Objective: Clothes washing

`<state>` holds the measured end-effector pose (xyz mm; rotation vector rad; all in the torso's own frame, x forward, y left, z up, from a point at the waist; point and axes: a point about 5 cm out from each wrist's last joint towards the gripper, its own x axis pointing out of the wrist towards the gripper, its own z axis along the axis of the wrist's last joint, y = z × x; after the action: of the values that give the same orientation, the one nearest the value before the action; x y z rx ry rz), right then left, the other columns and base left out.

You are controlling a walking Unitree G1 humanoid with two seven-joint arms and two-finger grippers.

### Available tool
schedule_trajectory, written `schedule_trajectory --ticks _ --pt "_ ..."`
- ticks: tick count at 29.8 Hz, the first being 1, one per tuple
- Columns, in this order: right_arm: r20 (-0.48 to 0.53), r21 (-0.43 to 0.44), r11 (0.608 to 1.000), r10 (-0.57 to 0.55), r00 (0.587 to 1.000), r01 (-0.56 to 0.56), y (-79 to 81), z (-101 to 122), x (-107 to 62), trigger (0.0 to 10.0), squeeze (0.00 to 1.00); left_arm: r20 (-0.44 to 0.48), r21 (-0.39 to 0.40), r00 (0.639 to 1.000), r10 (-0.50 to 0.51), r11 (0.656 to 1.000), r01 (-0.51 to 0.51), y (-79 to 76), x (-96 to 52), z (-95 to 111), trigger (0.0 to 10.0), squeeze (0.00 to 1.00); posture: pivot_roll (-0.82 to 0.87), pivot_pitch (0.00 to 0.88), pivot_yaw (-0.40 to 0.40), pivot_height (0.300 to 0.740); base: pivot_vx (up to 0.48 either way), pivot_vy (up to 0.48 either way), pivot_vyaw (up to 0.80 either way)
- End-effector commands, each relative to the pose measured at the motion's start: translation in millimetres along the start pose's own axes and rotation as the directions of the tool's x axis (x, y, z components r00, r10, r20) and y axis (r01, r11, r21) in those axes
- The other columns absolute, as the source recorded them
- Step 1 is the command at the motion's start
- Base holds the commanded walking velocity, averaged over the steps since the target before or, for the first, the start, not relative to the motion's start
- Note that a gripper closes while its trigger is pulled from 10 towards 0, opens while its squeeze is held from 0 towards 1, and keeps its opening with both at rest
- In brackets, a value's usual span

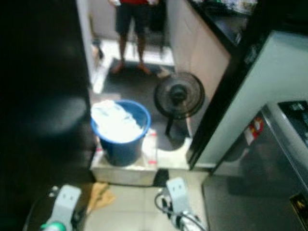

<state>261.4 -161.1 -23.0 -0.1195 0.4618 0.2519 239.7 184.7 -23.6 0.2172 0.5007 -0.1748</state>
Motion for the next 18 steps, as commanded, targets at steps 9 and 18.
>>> schedule_trajectory --ticks 9,18 --pt "-0.032 -0.026 1.000 -0.011 0.999 0.010 -5.7 -7.7 -4.3 10.0 0.00 -0.022 0.008 1.000 -0.011 1.000 0.011 -2.8 0.6 -3.9 10.0 0.00 0.06 0.050 -0.031 0.740 0.197 0.170 -0.08" --pt "-0.027 -0.027 1.000 -0.006 1.000 0.006 -5.2 -6.0 -3.4 10.0 0.00 -0.027 0.014 1.000 -0.013 1.000 0.013 -2.7 1.2 -4.5 10.0 0.00 0.06 0.041 -0.031 0.740 0.000 0.000 0.00"
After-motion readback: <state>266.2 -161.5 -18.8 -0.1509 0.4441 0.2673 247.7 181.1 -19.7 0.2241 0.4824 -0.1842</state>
